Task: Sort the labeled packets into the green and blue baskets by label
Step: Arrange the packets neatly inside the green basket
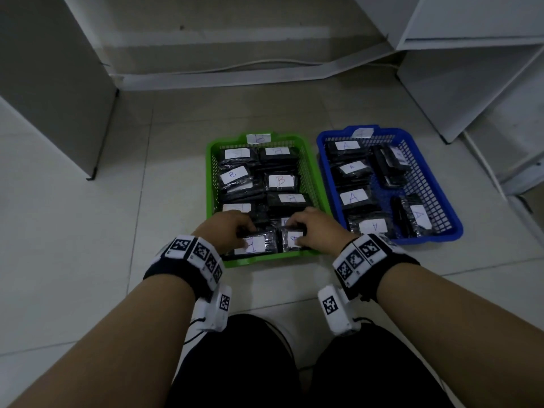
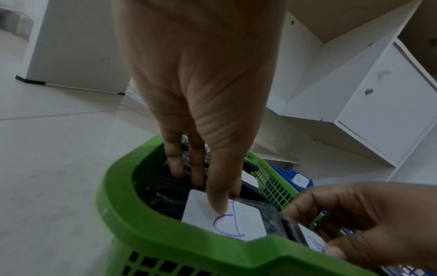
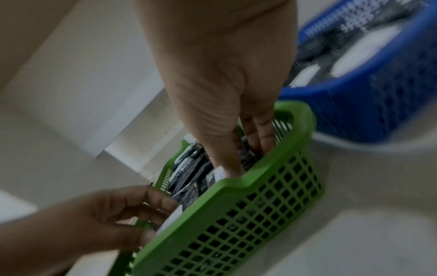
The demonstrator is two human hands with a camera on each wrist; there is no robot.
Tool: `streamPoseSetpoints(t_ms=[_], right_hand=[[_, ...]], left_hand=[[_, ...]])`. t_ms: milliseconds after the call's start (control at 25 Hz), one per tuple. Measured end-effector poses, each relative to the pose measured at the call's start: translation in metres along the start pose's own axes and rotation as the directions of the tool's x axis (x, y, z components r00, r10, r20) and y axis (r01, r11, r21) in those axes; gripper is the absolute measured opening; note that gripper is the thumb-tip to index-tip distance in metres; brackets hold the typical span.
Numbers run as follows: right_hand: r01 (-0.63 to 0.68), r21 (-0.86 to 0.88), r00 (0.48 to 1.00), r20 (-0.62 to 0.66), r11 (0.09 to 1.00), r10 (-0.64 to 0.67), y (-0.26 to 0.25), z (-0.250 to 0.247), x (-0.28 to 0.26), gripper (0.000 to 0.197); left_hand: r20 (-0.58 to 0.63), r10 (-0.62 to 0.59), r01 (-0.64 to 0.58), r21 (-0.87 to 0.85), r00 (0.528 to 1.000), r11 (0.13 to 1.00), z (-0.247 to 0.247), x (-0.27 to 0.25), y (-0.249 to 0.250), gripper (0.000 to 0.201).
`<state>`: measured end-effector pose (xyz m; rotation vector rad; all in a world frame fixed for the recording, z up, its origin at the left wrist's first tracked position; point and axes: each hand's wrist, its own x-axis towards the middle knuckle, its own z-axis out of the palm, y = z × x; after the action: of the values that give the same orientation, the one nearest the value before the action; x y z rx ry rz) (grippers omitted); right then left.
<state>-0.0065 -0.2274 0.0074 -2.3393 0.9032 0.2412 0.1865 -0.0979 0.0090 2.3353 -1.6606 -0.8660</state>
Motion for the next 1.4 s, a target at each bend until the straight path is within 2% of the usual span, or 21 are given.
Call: streamPoseSetpoints(t_ms=[80, 120, 200, 280, 400, 480, 600, 720, 880, 1120, 1200, 1320, 1400], right_hand=[[-0.001, -0.019, 0.998, -0.062, 1.0, 0.0, -0.004, 0.0, -0.006, 0.046], [0.02, -0.005, 0.991, -0.13, 1.0, -0.021, -0.006, 0.001, -0.01, 0.042], [0.089, -0.009, 0.972, -0.218, 0.996, -0.089, -0.01, 0.003, -0.017, 0.029], [0.138, -0.096, 0.976, -0.155, 0.986, -0.152, -0.015, 0.009, -0.019, 0.025], [0.14, -0.126, 0.981, -0.118, 0.982, -0.155, -0.03, 0.019, -0.013, 0.027], [0.122, -0.12, 0.981, -0.138, 0.985, -0.138, -0.039, 0.025, -0.007, 0.025], [0.086, -0.049, 0.984, -0.153, 0.995, -0.092, -0.04, 0.024, -0.004, 0.021], [0.017, -0.042, 0.977, -0.212, 0.999, -0.026, -0.025, 0.017, -0.01, 0.03], [-0.061, -0.057, 0.988, -0.145, 0.996, 0.052, -0.015, 0.013, -0.012, 0.043], [-0.104, 0.006, 0.958, -0.269, 0.995, 0.102, -0.005, 0.002, -0.015, 0.027], [-0.117, -0.053, 0.956, -0.278, 0.992, 0.097, 0.001, -0.004, -0.021, 0.025], [-0.174, -0.268, 0.974, -0.188, 0.948, 0.125, 0.01, -0.009, -0.031, 0.054], [-0.2, -0.266, 0.98, -0.057, 0.943, 0.192, 0.013, -0.008, -0.038, 0.071]], left_hand=[[-0.044, -0.017, 0.015, -0.031, 0.999, 0.999, -0.004, -0.002, -0.004, 0.033], [-0.119, -0.034, 0.031, -0.029, 0.992, 0.999, -0.007, -0.004, -0.006, 0.033], [-0.288, -0.135, 0.132, -0.03, 0.948, 0.991, -0.01, -0.009, -0.012, 0.03], [-0.34, -0.255, 0.256, -0.044, 0.905, 0.966, -0.011, -0.017, -0.013, 0.028], [-0.26, -0.365, 0.348, -0.111, 0.894, 0.931, -0.009, -0.027, -0.016, 0.03], [-0.164, -0.351, 0.335, -0.12, 0.922, 0.935, -0.009, -0.031, -0.019, 0.031], [-0.105, -0.33, 0.312, -0.157, 0.938, 0.937, -0.006, -0.036, -0.021, 0.034], [-0.093, -0.329, 0.314, -0.15, 0.94, 0.938, -0.005, -0.035, -0.022, 0.039], [-0.087, -0.336, 0.323, -0.134, 0.938, 0.937, -0.003, -0.03, -0.022, 0.04], [-0.087, -0.329, 0.313, -0.157, 0.94, 0.937, -0.001, -0.027, -0.013, 0.055], [-0.093, -0.357, 0.339, -0.163, 0.93, 0.926, -0.003, -0.025, -0.012, 0.062], [-0.103, -0.41, 0.385, -0.2, 0.906, 0.901, -0.006, -0.024, -0.011, 0.077], [-0.108, -0.386, 0.374, -0.114, 0.916, 0.92, -0.008, -0.024, -0.009, 0.069]])
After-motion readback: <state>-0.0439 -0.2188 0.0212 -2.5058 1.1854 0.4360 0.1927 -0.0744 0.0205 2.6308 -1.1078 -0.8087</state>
